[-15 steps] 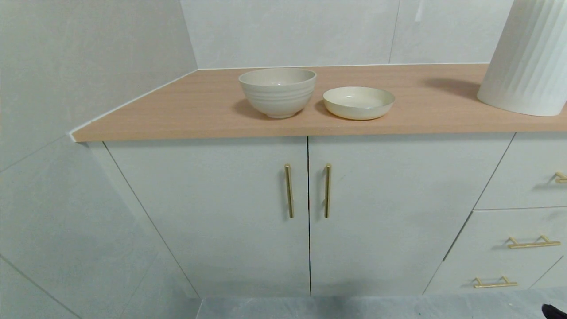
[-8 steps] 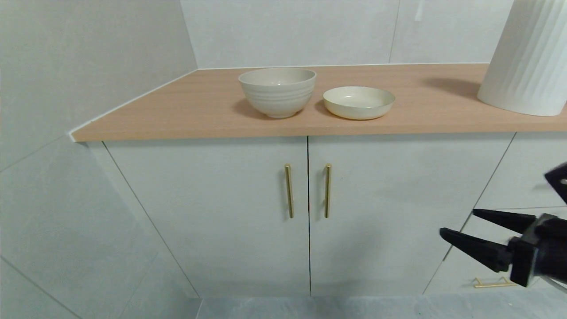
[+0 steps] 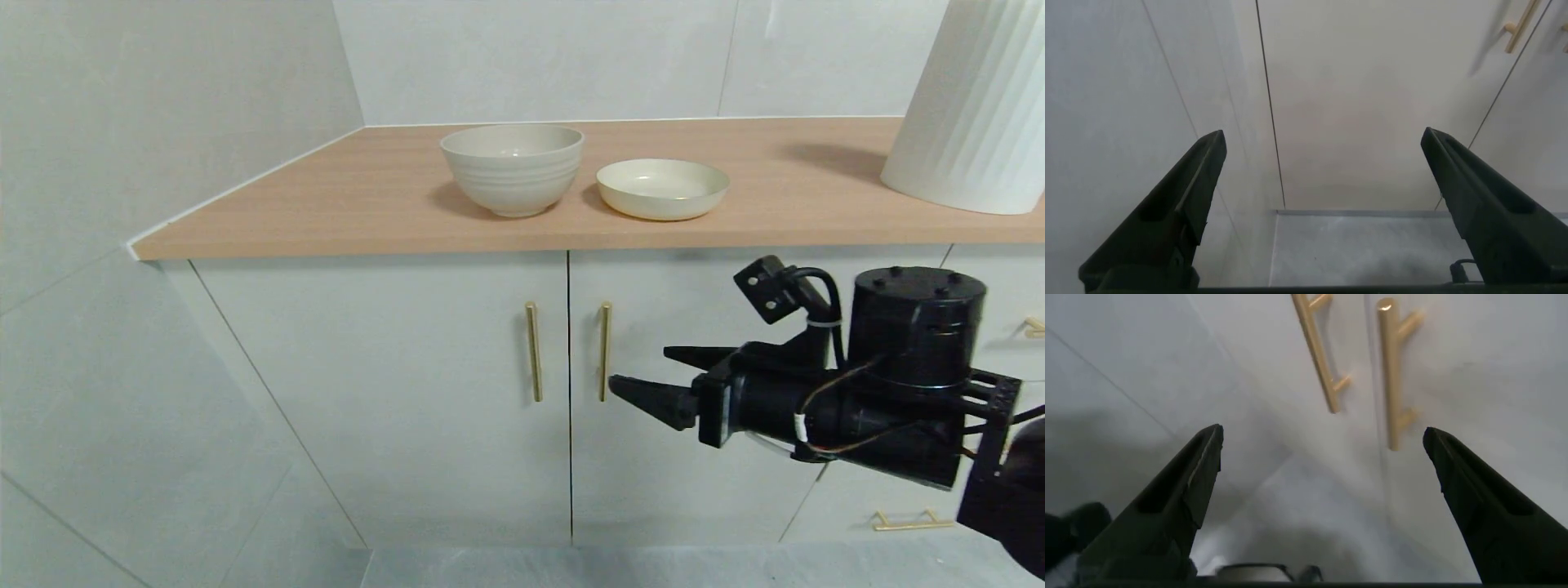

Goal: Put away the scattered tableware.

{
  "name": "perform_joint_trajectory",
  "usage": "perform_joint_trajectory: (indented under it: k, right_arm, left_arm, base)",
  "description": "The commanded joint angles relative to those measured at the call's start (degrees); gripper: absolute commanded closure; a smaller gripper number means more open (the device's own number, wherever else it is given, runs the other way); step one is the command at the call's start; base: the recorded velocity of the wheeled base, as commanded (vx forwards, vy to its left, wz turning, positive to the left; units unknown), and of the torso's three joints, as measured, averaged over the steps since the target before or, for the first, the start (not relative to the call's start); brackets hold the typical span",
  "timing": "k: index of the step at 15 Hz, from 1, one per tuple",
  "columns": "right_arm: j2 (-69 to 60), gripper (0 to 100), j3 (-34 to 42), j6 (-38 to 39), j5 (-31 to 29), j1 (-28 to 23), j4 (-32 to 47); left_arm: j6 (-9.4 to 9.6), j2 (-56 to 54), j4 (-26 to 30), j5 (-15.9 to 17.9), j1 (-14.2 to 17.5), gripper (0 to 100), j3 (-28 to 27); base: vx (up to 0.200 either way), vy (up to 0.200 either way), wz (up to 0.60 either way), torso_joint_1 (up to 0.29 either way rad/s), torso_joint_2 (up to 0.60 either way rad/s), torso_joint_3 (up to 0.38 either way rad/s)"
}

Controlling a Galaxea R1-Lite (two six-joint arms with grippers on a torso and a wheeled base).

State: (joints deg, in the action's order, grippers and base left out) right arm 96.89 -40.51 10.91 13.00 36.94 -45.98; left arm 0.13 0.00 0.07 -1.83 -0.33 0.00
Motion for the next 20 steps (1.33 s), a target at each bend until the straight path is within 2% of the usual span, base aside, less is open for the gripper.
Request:
perform_joint_trajectory:
  k: [1, 8, 14, 20]
  right_arm:
    - [6.2, 0, -2.6, 3.6, 0.3, 0.7, -0.4]
    - [9.5, 0, -6.6, 9.1, 0.1, 0.5, -0.6]
    - [17.2, 0, -7.0, 10.1, -0.1, -0.3, -12.6]
    - [18.2, 0, -8.5, 14.4, 0.0, -0.3, -13.5]
  left_arm:
    - [-0.05, 0.0, 0.0, 0.0, 0.0, 0, 0.0]
    - [-0.05, 0.0, 0.0, 0.0, 0.0, 0, 0.0]
    - [-0.05, 0.0, 0.0, 0.0, 0.0, 0, 0.0]
    - [-0.05, 0.0, 0.0, 0.0, 0.0, 0, 0.0]
  base:
    - [0.000, 0.000, 0.00, 0.000, 0.00, 0.000]
    - [0.000, 0.000, 0.00, 0.000, 0.00, 0.000]
    - [0.000, 0.000, 0.00, 0.000, 0.00, 0.000]
    - [0.000, 0.000, 0.00, 0.000, 0.00, 0.000]
